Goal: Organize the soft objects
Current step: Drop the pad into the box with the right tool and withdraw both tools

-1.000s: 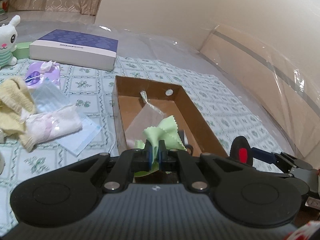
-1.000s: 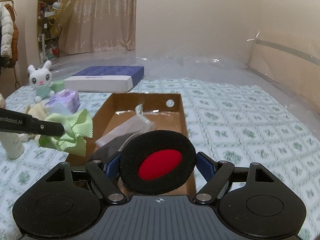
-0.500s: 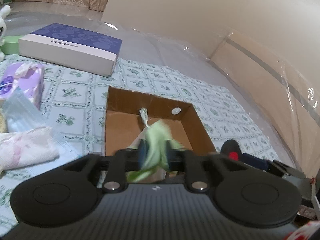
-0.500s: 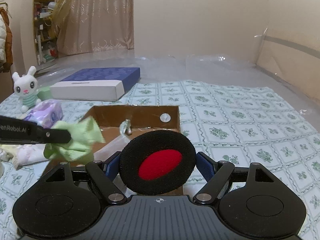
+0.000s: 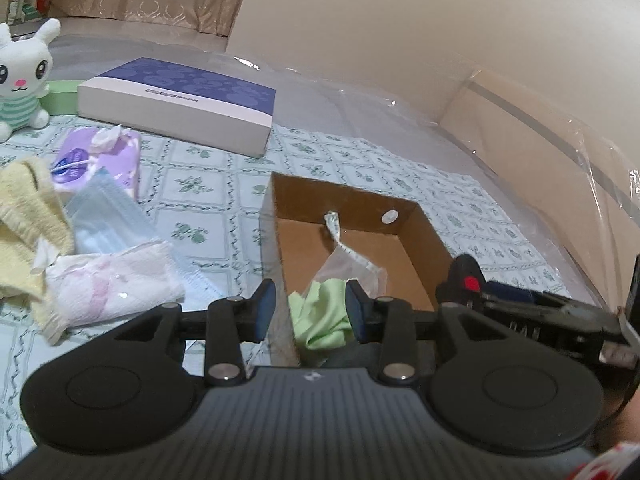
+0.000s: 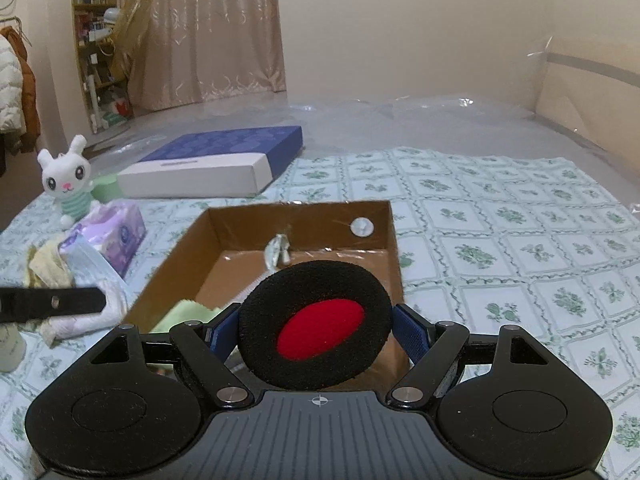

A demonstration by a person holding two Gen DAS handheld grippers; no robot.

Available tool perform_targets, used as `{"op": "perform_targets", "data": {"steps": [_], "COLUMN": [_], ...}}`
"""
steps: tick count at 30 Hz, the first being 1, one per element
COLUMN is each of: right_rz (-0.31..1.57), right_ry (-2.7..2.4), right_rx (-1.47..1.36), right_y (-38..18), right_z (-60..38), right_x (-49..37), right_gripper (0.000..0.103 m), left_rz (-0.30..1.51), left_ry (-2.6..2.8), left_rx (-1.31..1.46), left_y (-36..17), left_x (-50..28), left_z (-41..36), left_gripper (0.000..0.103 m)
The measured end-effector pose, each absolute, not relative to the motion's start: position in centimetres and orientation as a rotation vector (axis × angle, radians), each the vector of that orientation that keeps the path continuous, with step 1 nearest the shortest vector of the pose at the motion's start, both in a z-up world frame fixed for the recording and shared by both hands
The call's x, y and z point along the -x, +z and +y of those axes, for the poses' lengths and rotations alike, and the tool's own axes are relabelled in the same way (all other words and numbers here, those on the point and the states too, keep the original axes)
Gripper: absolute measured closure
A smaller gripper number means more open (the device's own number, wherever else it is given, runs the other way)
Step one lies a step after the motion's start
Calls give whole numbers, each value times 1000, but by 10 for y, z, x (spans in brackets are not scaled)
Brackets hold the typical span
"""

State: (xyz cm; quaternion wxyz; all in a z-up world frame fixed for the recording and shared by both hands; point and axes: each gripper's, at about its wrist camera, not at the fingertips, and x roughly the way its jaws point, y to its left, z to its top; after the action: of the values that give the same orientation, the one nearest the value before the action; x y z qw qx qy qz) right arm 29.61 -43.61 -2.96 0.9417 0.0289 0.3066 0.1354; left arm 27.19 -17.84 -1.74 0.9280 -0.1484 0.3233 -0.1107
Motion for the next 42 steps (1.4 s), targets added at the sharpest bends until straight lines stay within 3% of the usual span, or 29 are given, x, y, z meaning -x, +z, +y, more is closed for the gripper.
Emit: {"op": "perform_targets", "data": {"steps": [2, 5, 8, 23, 42], "right_rz": [616, 609, 591, 582, 608], "right_ry": [306, 323, 303, 242, 243], "right_rx": [-88, -141, -151, -109, -96], "right_y": [-28, -26, -21, -1, -5], "right_z": [-435, -436, -438, -414, -348], "right_x": [-299, -302, -298, -181, -42], "right_gripper": [23, 13, 12, 12, 12], "left_rz": [665, 672, 665, 649, 584], "left_ry": [-228, -227, -228, -233, -178], "left_rx": [307, 308, 294, 205, 61], "left_y": [-18, -19, -18, -14, -10], "left_x": [-270, -268, -263, -181, -50], "left_z": [-177, -176, -174, -163, -72], "left_gripper": [68, 63, 57, 45, 45]}}
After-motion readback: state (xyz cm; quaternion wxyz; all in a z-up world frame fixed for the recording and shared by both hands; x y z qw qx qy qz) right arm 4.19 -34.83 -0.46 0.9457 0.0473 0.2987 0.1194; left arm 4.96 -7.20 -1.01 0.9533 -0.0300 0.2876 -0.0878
